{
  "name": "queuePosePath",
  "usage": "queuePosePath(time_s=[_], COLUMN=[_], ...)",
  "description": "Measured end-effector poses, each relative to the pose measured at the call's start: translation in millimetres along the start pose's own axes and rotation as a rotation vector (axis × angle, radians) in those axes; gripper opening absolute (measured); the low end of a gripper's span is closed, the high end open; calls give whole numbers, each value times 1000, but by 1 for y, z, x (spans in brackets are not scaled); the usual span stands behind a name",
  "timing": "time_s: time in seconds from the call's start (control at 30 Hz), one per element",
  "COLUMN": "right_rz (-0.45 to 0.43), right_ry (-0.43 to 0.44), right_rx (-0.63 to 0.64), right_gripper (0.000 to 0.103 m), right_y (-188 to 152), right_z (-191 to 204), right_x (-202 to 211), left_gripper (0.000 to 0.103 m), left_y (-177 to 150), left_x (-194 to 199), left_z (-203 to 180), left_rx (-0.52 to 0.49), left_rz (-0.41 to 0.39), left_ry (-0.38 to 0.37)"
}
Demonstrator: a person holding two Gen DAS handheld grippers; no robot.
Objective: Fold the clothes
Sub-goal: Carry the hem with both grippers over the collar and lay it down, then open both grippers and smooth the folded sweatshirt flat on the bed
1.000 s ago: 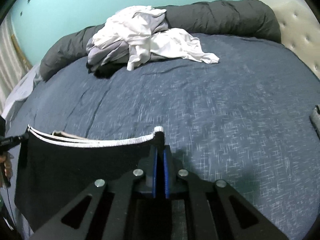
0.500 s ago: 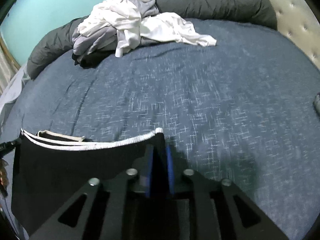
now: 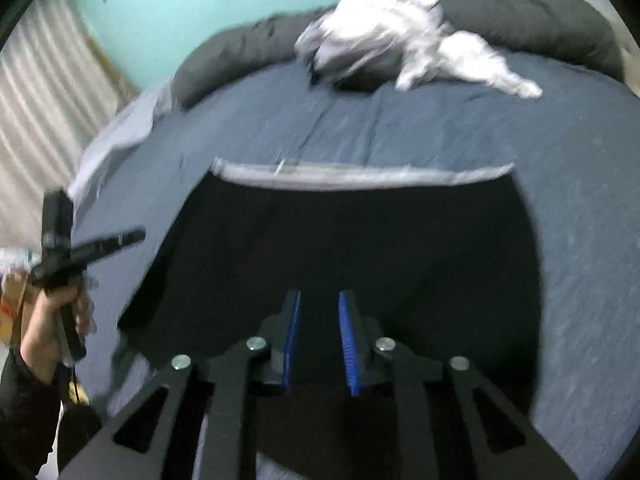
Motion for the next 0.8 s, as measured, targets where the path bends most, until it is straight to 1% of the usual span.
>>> queuePosePath(time_s=[0.03, 0.1, 0.17, 0.27, 0.4, 0.5, 0.6, 0.7, 0.8], right_rz=[18, 47, 71, 100, 127, 147, 179, 178, 169], right_ry=[11, 24, 31, 28, -36, -81, -112, -130, -168], right_rx=[1, -10, -30, -53, -51, -46, -59, -64, -28], right_gripper=[15, 14, 14, 14, 14, 14, 14, 14, 13], right_y=[-8, -22, -35, -50, -61, -67, -73, -75, -76], right_z=[8, 21, 33, 46, 56, 61, 62, 63, 67], right_x=[-1, -4, -6, -10, -22, -32, -46, -53, -54], left_gripper=[25, 25, 25, 25, 25, 25, 25, 25, 25], left_y=[-8, -23, -38, -53, -59, -64, -69, -71, -70], left_x=[3, 7, 11, 16, 23, 26, 23, 24, 31], left_z=[0, 0, -1, -3, -7, -8, -3, 1, 6], left_rx=[12, 20, 30, 14, 12, -3, 3, -4, 5], left_rz=[-7, -21, -33, -49, -73, -83, -73, -73, -95], left_ry=[-1, 18, 14, 23, -21, -18, -31, -26, -21])
Point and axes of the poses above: each gripper's, at about its wrist camera, not at the fingertips, and x roughly against the way its jaws point, z to its left, y to its top, the point moved 4 cm from there along -x, roughly the way its jaws point, and after that the axes turned 13 degrees about -y, right-handed, at the moved point
